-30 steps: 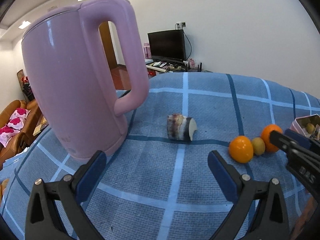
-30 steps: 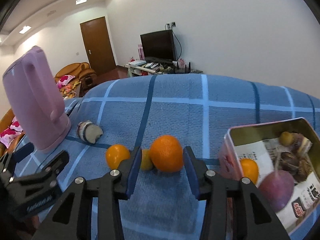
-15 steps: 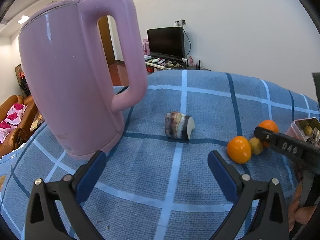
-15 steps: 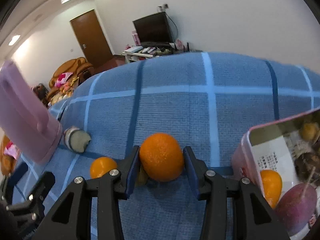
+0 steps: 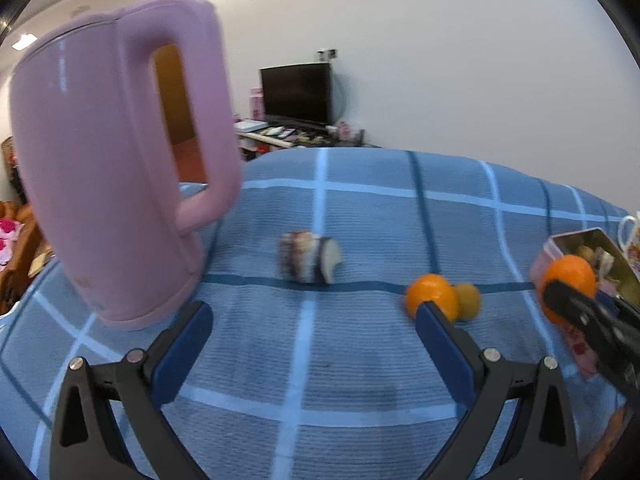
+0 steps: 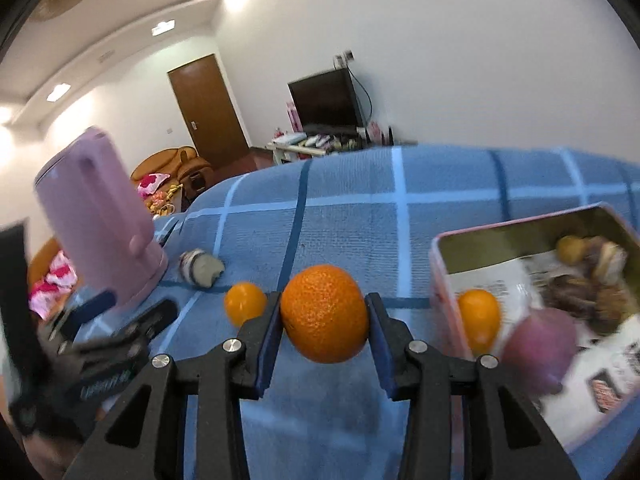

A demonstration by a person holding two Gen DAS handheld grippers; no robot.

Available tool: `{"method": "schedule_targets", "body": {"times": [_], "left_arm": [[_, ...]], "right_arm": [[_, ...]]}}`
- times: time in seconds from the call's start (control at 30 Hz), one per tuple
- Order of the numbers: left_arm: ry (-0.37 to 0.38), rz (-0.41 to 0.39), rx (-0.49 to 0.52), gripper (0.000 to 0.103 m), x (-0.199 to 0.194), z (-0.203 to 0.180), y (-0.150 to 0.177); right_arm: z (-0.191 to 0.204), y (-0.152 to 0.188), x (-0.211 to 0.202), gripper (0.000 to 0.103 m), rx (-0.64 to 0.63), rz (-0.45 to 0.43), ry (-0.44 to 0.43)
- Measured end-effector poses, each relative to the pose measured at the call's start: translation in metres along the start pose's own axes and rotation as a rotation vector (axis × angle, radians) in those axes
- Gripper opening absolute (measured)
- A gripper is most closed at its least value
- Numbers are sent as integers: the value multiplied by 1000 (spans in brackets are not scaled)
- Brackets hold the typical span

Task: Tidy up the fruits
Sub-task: 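Grasp an orange with the right tool while the left tool grasps another orange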

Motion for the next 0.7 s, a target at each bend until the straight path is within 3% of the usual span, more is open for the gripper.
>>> {"method": "schedule_targets", "body": {"times": [0.17, 0.33, 0.4, 0.53, 0.7], "left_arm": [[104, 13, -67, 102, 5, -12, -4], [100, 64, -81, 93, 29, -39, -16], [61, 96, -87, 83, 43, -48, -18], [65, 219, -146, 67, 76, -52, -12], [62, 231, -124, 65, 78, -51, -10]], "right_arm": [[-4, 11, -31, 43, -51, -41, 18], [-10, 7, -34, 43, -64, -64, 29], [-12, 8, -36, 43, -50, -67, 31], [-26, 5, -34, 43, 0, -66, 26], [-36, 7, -30, 43, 49, -42, 0]]}}
Point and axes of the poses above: each gripper's, at about its wrist camera, not at the fingertips, and x roughly the way its jaws point, z to its left, y to its underside, the point moved 3 cm from there along x, roughly the way its jaws point, and after that the axes turned 8 degrees about -x, right-handed, at the moved point
